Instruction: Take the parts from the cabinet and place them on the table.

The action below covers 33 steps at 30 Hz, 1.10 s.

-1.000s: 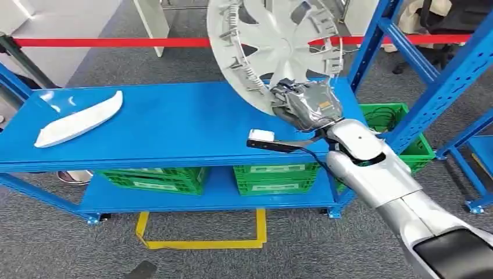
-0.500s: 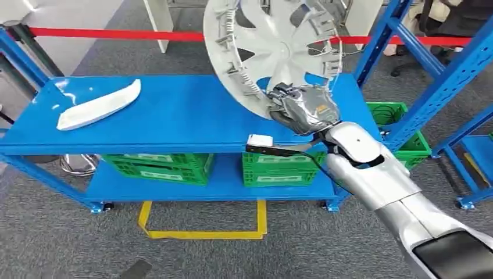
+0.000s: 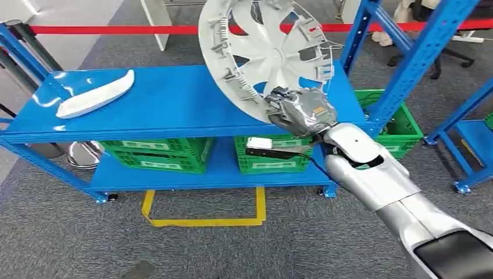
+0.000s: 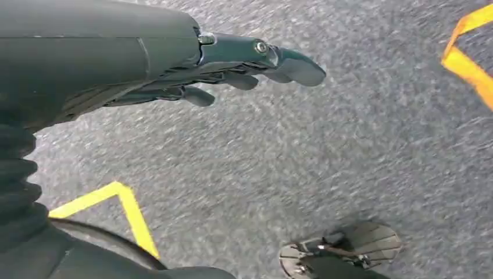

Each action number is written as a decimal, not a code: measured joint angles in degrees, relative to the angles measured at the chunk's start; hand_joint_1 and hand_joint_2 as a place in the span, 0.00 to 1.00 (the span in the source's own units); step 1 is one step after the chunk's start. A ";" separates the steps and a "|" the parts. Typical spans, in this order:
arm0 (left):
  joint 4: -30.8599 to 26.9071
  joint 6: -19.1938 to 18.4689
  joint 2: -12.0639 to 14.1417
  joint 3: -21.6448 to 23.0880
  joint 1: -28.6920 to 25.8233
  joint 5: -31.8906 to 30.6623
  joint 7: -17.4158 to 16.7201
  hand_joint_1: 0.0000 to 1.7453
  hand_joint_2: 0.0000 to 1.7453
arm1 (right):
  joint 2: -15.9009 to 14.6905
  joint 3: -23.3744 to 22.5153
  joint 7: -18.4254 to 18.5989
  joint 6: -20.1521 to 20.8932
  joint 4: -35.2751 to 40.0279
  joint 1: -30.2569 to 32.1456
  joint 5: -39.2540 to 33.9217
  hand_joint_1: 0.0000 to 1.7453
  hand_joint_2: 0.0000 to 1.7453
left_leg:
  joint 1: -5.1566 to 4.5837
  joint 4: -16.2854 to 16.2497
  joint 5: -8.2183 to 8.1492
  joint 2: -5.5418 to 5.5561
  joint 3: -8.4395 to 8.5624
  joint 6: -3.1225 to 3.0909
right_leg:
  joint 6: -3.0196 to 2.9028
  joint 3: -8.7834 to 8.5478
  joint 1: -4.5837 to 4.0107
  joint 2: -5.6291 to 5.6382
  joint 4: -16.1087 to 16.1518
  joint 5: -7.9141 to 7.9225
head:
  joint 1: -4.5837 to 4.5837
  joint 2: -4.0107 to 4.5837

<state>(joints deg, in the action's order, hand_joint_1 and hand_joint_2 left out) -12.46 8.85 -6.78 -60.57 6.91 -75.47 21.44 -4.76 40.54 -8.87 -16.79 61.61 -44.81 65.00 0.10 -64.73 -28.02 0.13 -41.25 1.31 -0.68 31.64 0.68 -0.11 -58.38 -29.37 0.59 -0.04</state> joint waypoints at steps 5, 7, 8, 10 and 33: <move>0.00 0.00 -0.04 0.02 0.06 0.00 -0.06 0.00 1.00 | -0.13 -0.13 -0.41 0.00 -0.04 0.00 -1.09 1.00 1.00 | 0.13 -10.17 -2.61 0.01 0.71 -0.17 | -0.38 3.26 -0.73 0.06 -0.11 2.63 | 0.02 0.00; 0.00 -0.02 -0.04 0.04 0.11 0.00 -0.09 0.00 1.00 | -0.26 -0.41 -0.74 -0.02 -0.02 -0.01 -1.72 1.00 1.00 | -0.21 -1.70 0.22 0.06 6.71 -1.32 | -0.30 4.24 -1.03 0.17 -0.12 3.50 | -0.02 0.00; 0.00 -0.02 0.04 0.07 0.18 -0.02 -0.09 0.00 1.00 | -0.26 -0.61 -1.07 -0.04 -0.02 -0.01 -2.10 1.00 1.00 | -0.51 2.86 -0.44 0.11 9.73 -2.06 | -0.17 4.56 -0.97 0.16 -0.12 3.83 | -0.02 0.00; 0.00 -0.02 0.00 0.11 0.35 -0.07 -0.11 0.00 1.00 | -0.44 -0.87 -1.99 -0.28 0.00 -0.02 -2.91 1.00 1.00 | -0.89 7.04 -1.44 0.08 11.59 -2.43 | 0.56 5.20 -1.02 0.04 -0.07 4.97 | -0.02 0.00; 0.00 0.22 0.15 1.42 0.33 -0.13 -0.13 0.00 1.00 | -0.20 0.85 -5.44 3.28 2.49 1.37 -8.48 1.00 1.00 | -0.26 5.94 7.21 -0.26 1.54 -0.93 | 1.29 -2.12 0.14 0.12 0.03 -2.45 | -0.46 0.00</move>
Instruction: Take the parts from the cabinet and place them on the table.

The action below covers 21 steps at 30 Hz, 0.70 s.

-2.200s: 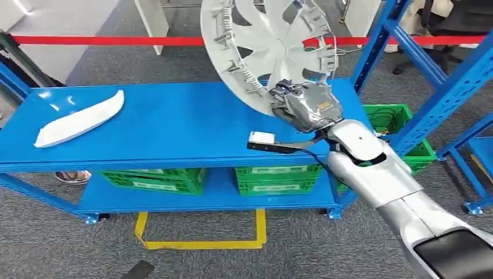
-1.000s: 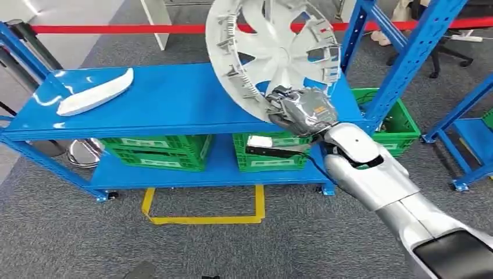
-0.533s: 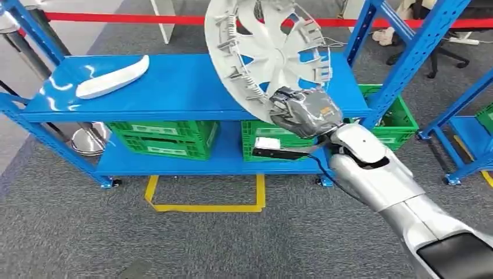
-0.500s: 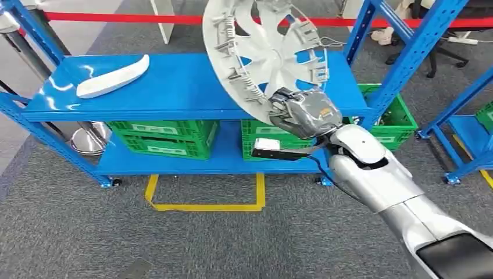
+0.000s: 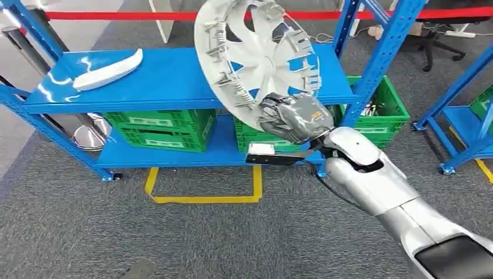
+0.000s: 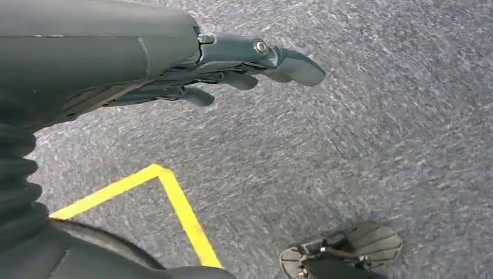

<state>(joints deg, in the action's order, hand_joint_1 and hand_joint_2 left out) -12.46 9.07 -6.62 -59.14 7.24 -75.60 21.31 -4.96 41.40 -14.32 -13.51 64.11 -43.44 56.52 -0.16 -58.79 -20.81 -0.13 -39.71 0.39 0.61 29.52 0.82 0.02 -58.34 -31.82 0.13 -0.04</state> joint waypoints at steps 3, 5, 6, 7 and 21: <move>0.00 -0.04 0.11 0.02 -0.12 0.00 0.00 0.00 1.00 | 0.13 0.15 0.11 0.24 0.28 -0.16 -0.18 1.00 1.00 | 0.17 -1.45 -2.41 0.02 -0.62 0.55 | -0.59 0.20 0.12 -0.13 0.01 0.63 | 0.15 0.00; 0.00 -0.85 0.00 0.22 -0.26 -0.20 0.15 0.00 1.00 | 0.31 0.61 -0.20 2.36 1.38 -0.57 -1.79 1.00 1.00 | 0.43 -16.42 -10.20 0.03 -3.01 1.13 | -1.24 2.15 -0.27 -0.17 -0.09 2.34 | 0.26 0.00; 0.00 -0.94 0.04 0.31 -0.26 -0.28 0.15 0.00 1.00 | 0.31 0.61 -0.33 2.80 1.55 -0.72 -2.21 1.00 1.00 | 0.39 -13.31 -8.41 0.04 -1.04 0.81 | -1.23 2.32 -0.37 -0.15 -0.10 2.48 | 0.26 0.00; 0.00 -0.96 0.04 0.48 -0.25 -0.35 0.11 0.00 1.00 | 0.31 0.61 -0.44 3.26 1.77 -0.97 -2.58 1.00 1.00 | 0.28 -8.42 -6.34 0.07 1.84 0.36 | -1.19 2.40 -0.48 -0.14 -0.10 2.61 | 0.26 0.00; 0.00 -0.87 0.33 1.20 -0.24 -0.79 -0.53 0.00 1.00 | 0.31 2.01 -0.83 4.50 3.30 -2.48 -3.45 1.00 1.00 | 0.15 1.66 -4.50 0.09 5.76 -1.95 | 1.48 9.48 -0.16 -0.11 -12.77 -0.78 | -0.04 0.00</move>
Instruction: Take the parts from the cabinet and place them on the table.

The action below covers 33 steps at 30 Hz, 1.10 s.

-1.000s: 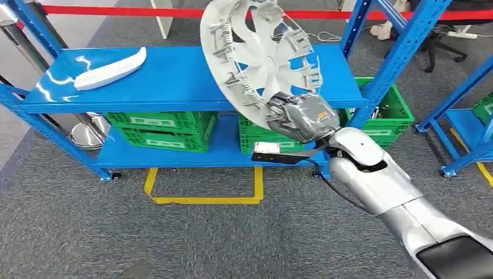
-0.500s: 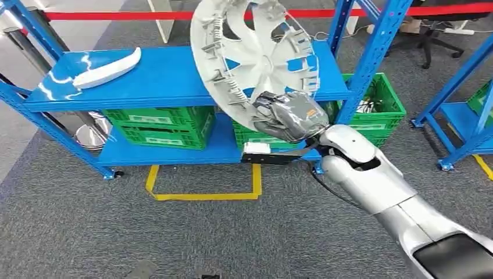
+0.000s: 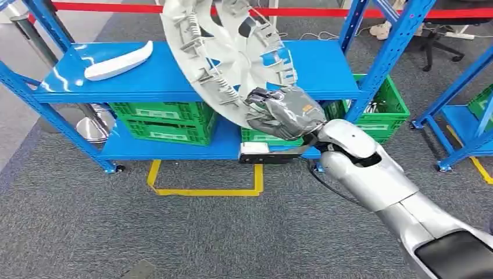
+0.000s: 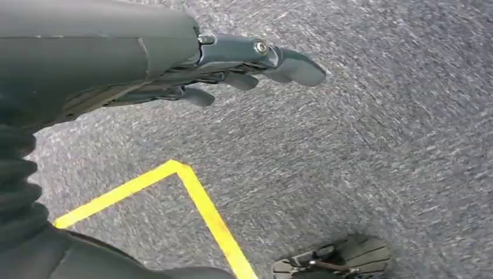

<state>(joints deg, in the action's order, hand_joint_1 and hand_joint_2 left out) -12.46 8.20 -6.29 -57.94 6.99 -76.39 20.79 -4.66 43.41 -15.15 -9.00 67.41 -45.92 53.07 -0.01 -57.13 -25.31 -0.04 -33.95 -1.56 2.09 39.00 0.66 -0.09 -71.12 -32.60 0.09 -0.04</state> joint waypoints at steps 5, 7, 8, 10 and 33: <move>0.00 0.31 0.33 0.44 0.26 -0.28 -1.39 0.00 1.00 | 0.13 0.85 0.09 1.24 0.94 -1.51 -0.24 1.00 1.00 | -0.14 -2.08 0.03 0.16 -2.04 1.52 | -0.71 -5.06 -0.04 0.20 11.36 3.69 | 0.22 0.00; 0.00 0.41 0.61 0.65 0.12 -0.31 -1.99 0.00 1.00 | 0.17 1.33 0.41 2.38 1.27 -2.00 -0.22 1.00 1.00 | -0.16 -2.10 0.29 0.12 -2.25 1.98 | -1.16 -4.79 -0.05 0.27 11.35 3.97 | 0.07 0.00; 0.00 0.46 0.85 0.68 0.14 -0.31 -2.25 0.00 1.00 | 0.39 1.53 0.64 2.86 1.44 -2.28 -0.20 1.00 1.00 | -0.04 -2.47 -0.43 0.14 -2.56 2.32 | -1.64 -4.94 0.33 0.16 11.66 4.21 | -0.04 0.00; 0.00 0.48 1.03 0.72 0.13 -0.26 -2.45 0.00 1.00 | 1.05 1.97 0.83 3.59 1.95 -2.96 -0.04 1.00 1.00 | 0.13 -7.72 -4.06 0.16 -4.40 3.08 | -2.20 -4.82 0.31 0.13 11.66 4.42 | 0.22 0.00; 0.00 0.63 2.16 0.61 -0.65 2.06 -1.70 0.00 1.00 | 2.69 8.15 2.64 8.55 5.20 -8.17 -1.44 1.00 1.00 | 0.11 -1.45 0.08 1.83 -1.44 0.57 | -1.04 -3.98 -0.07 1.84 10.26 4.44 | -0.04 0.00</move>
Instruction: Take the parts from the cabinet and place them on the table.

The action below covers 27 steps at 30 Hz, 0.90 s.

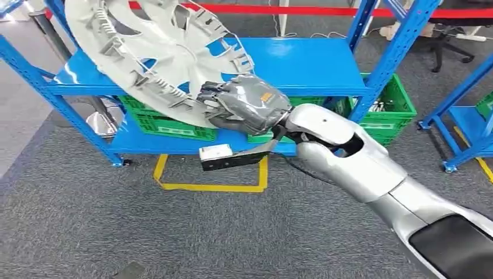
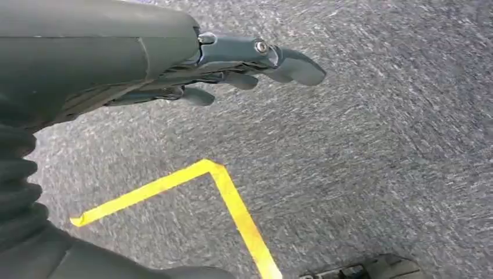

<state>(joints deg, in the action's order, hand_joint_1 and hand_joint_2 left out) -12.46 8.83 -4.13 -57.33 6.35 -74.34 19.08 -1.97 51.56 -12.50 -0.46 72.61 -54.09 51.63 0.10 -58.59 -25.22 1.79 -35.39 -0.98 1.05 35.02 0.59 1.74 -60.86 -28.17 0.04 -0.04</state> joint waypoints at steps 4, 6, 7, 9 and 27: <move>0.00 0.00 -0.07 -0.24 -0.23 0.31 0.31 0.00 1.00 | 0.00 0.39 0.07 0.09 0.20 -0.41 -0.31 1.00 1.00 | 0.13 -0.38 0.86 1.11 -1.37 1.50 | -0.50 -0.76 -0.31 -0.04 1.23 -0.33 | 0.07 0.00; 0.02 -0.02 -0.24 -0.46 -0.44 0.48 0.35 0.00 1.00 | 0.00 0.48 0.11 0.22 0.35 -0.43 -0.37 1.00 1.00 | -0.01 -1.24 -0.24 0.35 -1.82 2.01 | -1.29 -1.09 0.27 -1.10 1.86 0.16 | 0.24 0.00; 0.02 -0.02 -0.28 -0.48 -0.38 0.61 0.37 0.00 1.00 | 0.00 0.41 0.15 0.22 0.39 -0.60 -0.39 1.00 1.00 | 0.07 -3.79 -2.04 -0.36 -2.80 2.37 | -1.53 -1.06 0.27 -1.45 1.87 0.20 | 0.70 0.00; 0.02 -0.02 -0.28 -0.52 -0.37 0.81 0.37 0.00 1.00 | 0.00 0.48 0.13 0.24 0.46 -0.67 -0.41 1.00 1.00 | 0.43 -12.37 -6.08 -1.05 -6.18 3.00 | -1.61 -1.07 0.17 -2.35 1.86 0.16 | 0.72 0.00; 0.02 -0.13 -0.83 -0.79 -0.50 0.81 0.63 0.00 1.00 | -0.42 1.57 -0.24 1.03 1.59 -0.55 -1.94 1.00 1.00 | -0.27 0.34 0.58 0.09 -0.48 -0.41 | 0.07 7.73 -0.11 -1.82 -15.07 -6.86 | 0.63 0.00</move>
<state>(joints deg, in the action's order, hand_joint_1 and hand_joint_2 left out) -12.44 8.70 -4.96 -58.12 5.85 -73.53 19.71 -2.38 53.13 -12.74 0.57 74.20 -54.64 49.68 -0.16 -58.25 -24.64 1.88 -35.87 -1.39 1.12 42.75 0.48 -0.08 -75.93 -35.03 0.68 -0.04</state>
